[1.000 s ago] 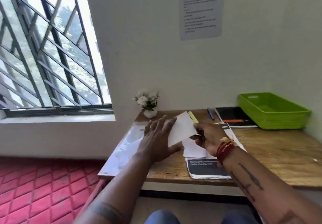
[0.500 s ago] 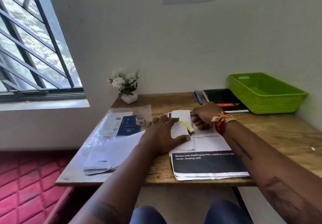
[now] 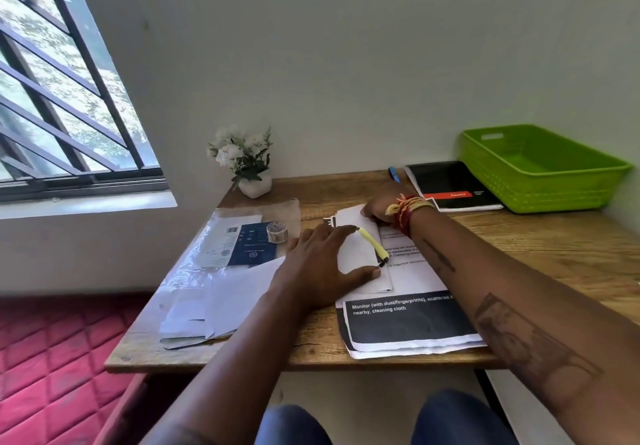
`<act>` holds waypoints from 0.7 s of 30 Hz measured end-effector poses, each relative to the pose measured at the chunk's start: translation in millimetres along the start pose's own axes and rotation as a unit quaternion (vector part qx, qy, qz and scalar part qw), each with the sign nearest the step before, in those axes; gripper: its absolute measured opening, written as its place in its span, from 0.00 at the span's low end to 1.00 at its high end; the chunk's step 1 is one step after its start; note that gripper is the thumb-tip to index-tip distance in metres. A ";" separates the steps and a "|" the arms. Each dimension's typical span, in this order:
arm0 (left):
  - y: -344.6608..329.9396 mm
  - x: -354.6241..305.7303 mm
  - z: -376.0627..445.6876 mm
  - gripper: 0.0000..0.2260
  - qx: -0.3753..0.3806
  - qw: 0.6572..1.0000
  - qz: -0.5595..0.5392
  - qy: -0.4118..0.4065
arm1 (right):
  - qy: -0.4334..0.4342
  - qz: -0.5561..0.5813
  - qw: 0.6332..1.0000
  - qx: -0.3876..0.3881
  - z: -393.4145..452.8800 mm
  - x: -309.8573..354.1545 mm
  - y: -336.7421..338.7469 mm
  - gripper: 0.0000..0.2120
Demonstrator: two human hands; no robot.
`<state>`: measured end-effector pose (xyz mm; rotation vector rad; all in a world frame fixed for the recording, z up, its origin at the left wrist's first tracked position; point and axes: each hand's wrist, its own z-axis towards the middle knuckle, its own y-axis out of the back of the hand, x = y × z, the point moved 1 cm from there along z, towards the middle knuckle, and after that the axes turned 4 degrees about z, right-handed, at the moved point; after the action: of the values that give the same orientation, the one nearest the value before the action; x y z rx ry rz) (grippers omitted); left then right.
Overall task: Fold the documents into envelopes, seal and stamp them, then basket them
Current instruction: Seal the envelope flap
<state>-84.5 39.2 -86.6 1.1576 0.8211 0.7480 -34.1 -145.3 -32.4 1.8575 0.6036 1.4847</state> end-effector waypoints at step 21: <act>3.1 -3.3 -1.3 0.40 -0.001 1.000 -0.013 -0.001 | 0.024 0.214 0.976 -0.024 -6.4 -26.0 17.1 0.15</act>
<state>-87.5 37.7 -83.3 1.1438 0.8328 0.7261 -47.5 -173.9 -36.0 2.0024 0.1880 1.8032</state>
